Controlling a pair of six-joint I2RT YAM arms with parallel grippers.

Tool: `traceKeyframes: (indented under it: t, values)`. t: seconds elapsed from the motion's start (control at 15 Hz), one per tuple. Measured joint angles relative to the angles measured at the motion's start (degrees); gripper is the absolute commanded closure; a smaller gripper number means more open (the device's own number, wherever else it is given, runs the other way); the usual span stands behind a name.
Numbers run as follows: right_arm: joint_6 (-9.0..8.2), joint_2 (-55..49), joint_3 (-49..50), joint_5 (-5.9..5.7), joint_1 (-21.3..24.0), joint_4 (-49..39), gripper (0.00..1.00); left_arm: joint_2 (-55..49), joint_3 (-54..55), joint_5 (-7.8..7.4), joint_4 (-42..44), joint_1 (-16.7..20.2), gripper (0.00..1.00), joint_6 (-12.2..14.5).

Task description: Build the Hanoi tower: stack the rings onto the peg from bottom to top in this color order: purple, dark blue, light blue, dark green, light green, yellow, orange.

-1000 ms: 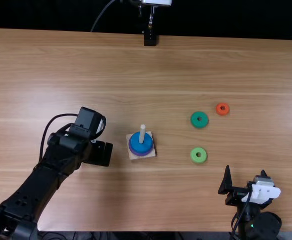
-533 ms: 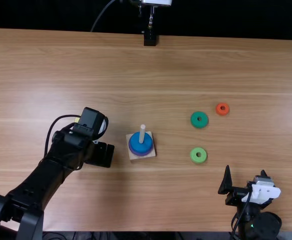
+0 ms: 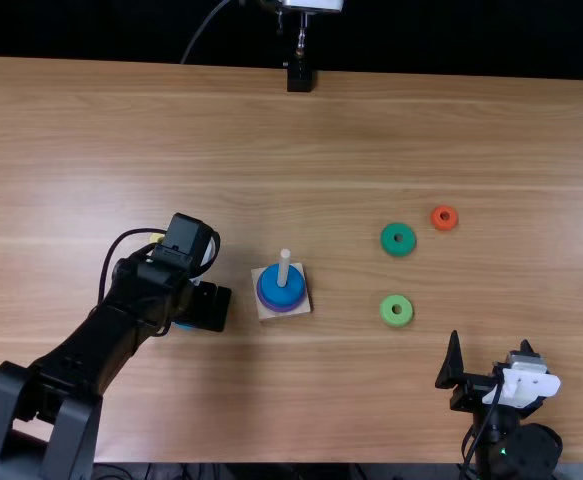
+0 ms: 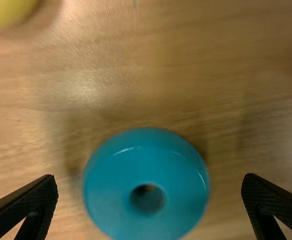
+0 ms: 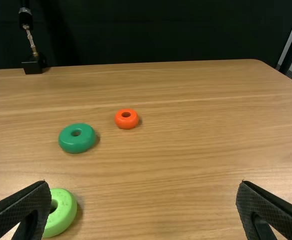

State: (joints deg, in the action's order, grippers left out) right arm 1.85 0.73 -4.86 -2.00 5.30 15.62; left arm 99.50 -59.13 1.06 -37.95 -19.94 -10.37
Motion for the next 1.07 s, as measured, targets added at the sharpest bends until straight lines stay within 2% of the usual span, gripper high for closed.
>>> traceKeyframes:
  t: [0.53,0.6,0.73,0.8,0.93,1.07]
  values:
    - [-0.02,0.0,0.0,-0.02,0.0,0.0,0.00,0.3,0.4,-0.17,0.4,0.0,0.00,0.0]
    - [0.02,0.0,0.0,0.00,0.0,0.0,0.00,0.3,1.2,-1.03,0.2,0.0,0.08,0.0]
    - [0.00,0.0,0.0,0.02,0.0,0.0,0.00,0.3,1.4,-1.73,0.2,0.1,0.69,0.1]
    - [0.00,0.0,0.0,0.00,0.0,0.0,0.00,0.2,1.6,-1.73,0.5,0.1,0.84,0.1]
    - [0.00,0.0,0.0,0.00,0.0,0.0,0.00,-0.4,2.7,-1.79,3.2,0.1,0.98,0.1]
    - [0.00,0.0,0.0,0.02,0.0,0.0,0.00,-0.5,2.9,-2.45,4.7,0.1,1.00,0.0]
